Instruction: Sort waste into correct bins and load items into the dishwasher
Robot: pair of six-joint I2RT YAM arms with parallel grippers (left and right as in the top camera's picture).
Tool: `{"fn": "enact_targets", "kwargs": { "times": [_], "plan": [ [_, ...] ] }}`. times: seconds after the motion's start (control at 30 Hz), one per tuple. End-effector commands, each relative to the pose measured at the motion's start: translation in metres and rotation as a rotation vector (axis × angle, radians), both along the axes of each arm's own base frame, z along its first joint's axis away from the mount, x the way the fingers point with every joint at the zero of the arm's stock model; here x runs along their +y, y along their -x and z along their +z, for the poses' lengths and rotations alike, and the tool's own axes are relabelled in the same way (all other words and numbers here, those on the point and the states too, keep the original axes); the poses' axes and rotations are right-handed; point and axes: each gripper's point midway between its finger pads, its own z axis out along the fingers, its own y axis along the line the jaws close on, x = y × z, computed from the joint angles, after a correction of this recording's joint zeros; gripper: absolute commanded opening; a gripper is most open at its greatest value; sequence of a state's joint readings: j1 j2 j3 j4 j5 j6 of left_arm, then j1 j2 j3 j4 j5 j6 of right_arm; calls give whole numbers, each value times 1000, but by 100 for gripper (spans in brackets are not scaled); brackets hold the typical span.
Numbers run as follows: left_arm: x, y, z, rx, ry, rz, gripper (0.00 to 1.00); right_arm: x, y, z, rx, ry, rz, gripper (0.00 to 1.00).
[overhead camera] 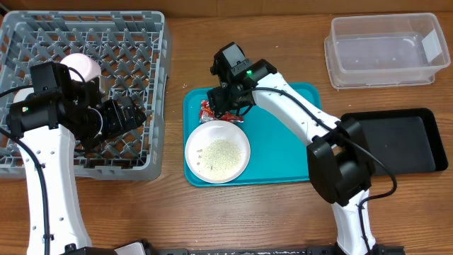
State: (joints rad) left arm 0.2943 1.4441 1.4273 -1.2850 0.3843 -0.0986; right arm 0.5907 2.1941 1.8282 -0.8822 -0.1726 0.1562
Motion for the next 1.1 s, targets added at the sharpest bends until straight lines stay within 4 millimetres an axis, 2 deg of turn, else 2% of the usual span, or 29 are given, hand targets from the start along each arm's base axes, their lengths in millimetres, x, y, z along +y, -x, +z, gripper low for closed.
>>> {"fn": "enact_targets", "kwargs": {
  "times": [0.0, 0.4, 0.73, 0.87, 0.97, 1.07],
  "plan": [
    [1, 0, 0, -2, -2, 6, 100, -2, -5, -14, -5, 21, -2, 69],
    [1, 0, 0, -2, -2, 6, 100, -1, 9, -34, 55, 21, 8, 67],
    [1, 0, 0, -2, -2, 6, 100, -1, 9, -35, 45, 27, 12, 66],
    [1, 0, 0, -2, -2, 6, 100, -8, 8, -37, 42, 64, 0, 60],
    [1, 0, 0, -2, -2, 6, 100, -10, 10, -38, 50, 70, 0, 51],
    [1, 0, 0, -2, -2, 6, 100, -10, 11, -39, 54, 72, 0, 50]
  ]
}}
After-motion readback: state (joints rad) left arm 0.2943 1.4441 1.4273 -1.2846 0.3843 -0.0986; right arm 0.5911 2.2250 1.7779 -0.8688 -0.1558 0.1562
